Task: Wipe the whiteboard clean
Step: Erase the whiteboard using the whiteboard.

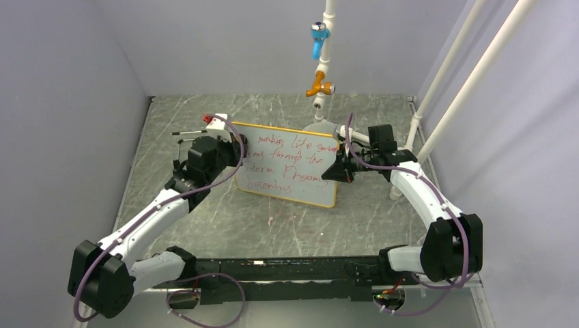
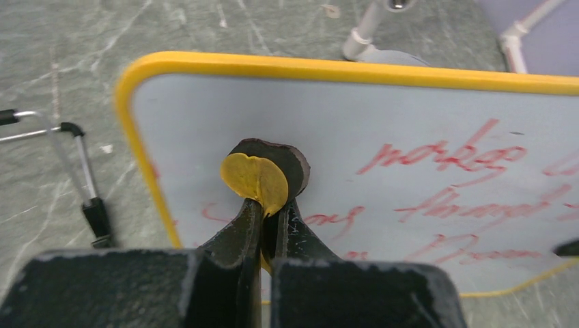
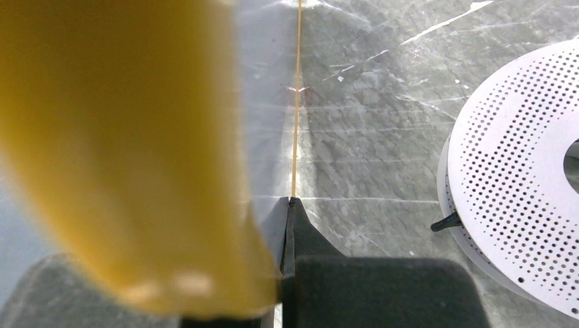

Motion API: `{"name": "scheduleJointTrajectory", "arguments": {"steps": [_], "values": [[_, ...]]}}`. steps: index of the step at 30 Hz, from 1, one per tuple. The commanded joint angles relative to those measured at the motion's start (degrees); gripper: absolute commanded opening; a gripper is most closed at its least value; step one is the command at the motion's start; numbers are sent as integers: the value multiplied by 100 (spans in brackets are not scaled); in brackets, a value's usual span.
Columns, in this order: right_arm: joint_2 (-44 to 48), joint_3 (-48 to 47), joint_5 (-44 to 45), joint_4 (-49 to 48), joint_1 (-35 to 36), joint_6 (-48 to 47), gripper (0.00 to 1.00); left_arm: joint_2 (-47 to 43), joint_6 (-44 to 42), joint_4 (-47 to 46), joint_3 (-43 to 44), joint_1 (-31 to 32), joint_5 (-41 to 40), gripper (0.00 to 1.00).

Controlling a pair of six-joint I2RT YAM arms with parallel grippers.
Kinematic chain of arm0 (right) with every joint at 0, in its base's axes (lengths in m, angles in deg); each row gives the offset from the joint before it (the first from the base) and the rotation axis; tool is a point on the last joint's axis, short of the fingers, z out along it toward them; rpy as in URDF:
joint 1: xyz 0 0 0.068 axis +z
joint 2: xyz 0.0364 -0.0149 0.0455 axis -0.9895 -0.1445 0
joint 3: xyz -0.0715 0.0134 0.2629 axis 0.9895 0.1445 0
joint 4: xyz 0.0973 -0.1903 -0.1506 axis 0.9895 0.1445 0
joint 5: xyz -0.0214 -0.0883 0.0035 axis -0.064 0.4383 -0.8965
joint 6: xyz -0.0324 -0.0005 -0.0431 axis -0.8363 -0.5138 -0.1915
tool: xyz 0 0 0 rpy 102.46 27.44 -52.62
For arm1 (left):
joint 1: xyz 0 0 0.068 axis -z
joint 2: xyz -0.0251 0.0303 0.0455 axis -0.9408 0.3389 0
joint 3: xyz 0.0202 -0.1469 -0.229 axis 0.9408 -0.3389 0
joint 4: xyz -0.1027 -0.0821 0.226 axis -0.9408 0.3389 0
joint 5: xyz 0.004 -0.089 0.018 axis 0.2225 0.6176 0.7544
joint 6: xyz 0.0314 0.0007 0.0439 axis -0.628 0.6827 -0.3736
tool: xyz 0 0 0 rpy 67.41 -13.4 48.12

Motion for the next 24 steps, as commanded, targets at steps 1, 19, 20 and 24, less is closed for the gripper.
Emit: {"name": "scheduleJointTrajectory", "arguments": {"steps": [1, 19, 20, 24], "values": [[-42, -189, 23, 353, 198, -452, 0, -187, -117, -130, 204, 365, 353, 0], [-68, -366, -148, 1077, 189, -1286, 0, -589, -424, -9, -281, -62, 66, 0], [-74, -357, -156, 1088, 194, -1311, 0, -589, -440, -103, -307, -60, 249, 0], [-97, -384, -167, 1135, 192, -1368, 0, -637, -638, -214, -326, 163, 558, 0]]}}
